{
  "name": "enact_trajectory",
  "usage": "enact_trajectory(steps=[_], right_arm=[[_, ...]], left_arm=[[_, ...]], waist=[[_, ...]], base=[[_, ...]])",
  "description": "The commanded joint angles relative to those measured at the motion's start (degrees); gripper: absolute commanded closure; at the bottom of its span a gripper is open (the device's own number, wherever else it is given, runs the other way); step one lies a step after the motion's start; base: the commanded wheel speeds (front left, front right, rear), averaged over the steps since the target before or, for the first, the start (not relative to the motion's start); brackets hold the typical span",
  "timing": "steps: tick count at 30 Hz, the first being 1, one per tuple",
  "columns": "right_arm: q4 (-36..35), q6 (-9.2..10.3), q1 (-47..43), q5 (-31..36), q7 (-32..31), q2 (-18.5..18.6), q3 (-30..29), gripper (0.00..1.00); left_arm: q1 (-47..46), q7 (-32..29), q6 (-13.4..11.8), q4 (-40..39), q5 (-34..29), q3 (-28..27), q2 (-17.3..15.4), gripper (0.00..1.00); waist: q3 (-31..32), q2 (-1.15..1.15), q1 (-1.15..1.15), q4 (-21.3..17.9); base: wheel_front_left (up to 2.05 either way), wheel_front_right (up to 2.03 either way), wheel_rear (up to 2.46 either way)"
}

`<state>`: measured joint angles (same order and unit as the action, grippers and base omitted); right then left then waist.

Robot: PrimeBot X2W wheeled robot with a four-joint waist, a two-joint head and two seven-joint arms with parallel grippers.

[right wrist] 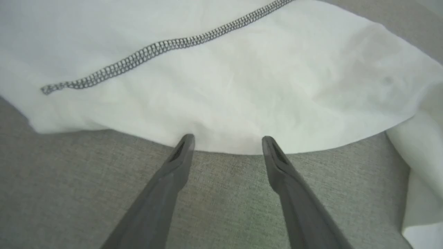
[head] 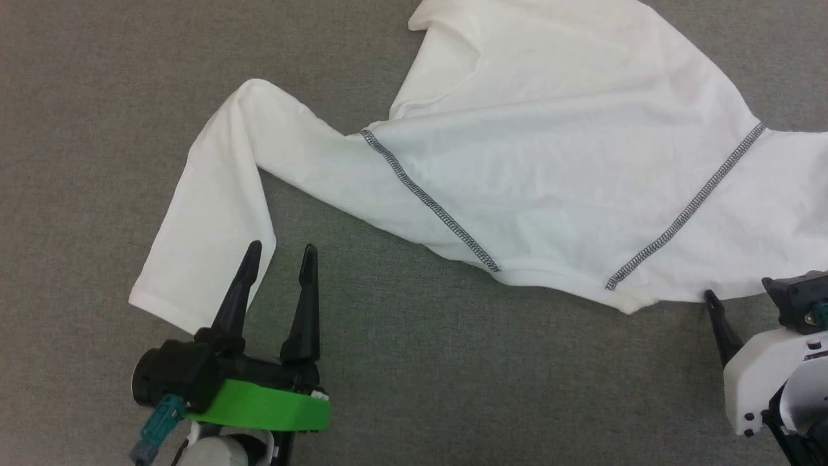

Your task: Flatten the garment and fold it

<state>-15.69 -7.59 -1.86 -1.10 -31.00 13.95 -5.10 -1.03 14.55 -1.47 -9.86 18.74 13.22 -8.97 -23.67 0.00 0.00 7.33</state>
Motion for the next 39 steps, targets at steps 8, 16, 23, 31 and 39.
enact_trajectory(steps=[8,16,23,31,39], right_arm=[[3.79,0.10,1.97,-0.62,-2.55,4.25,3.07,0.00],[4.56,0.10,-0.44,-7.45,-16.29,5.43,4.30,0.00],[6.78,0.10,2.73,-14.40,-25.25,6.10,3.77,0.00],[11.93,0.10,8.59,-10.93,-21.42,3.61,-1.81,1.00],[9.01,0.10,9.55,-8.10,-7.80,-1.61,-6.84,1.00]], left_arm=[[-1.05,0.44,1.55,0.65,-1.27,-0.46,1.54,0.00],[-1.33,0.44,2.41,1.41,-1.50,-1.21,2.27,0.00],[-2.17,0.44,3.44,1.97,-1.32,-1.72,2.75,0.00],[-2.61,0.44,3.95,2.58,-1.46,-2.18,2.79,0.00],[-1.26,0.44,3.88,2.46,-1.68,-3.05,3.06,0.00]], waist=[[-1.66,0.00,0.00,2.03],[-2.74,0.00,0.00,2.08],[-3.84,0.00,0.00,1.46],[-3.62,0.00,0.00,1.21],[1.58,0.00,0.00,0.48]], base=[[0.00,0.00,0.00],[0.00,0.00,0.00],[0.00,0.00,0.00],[0.00,0.00,0.00],[0.00,0.00,0.00]])
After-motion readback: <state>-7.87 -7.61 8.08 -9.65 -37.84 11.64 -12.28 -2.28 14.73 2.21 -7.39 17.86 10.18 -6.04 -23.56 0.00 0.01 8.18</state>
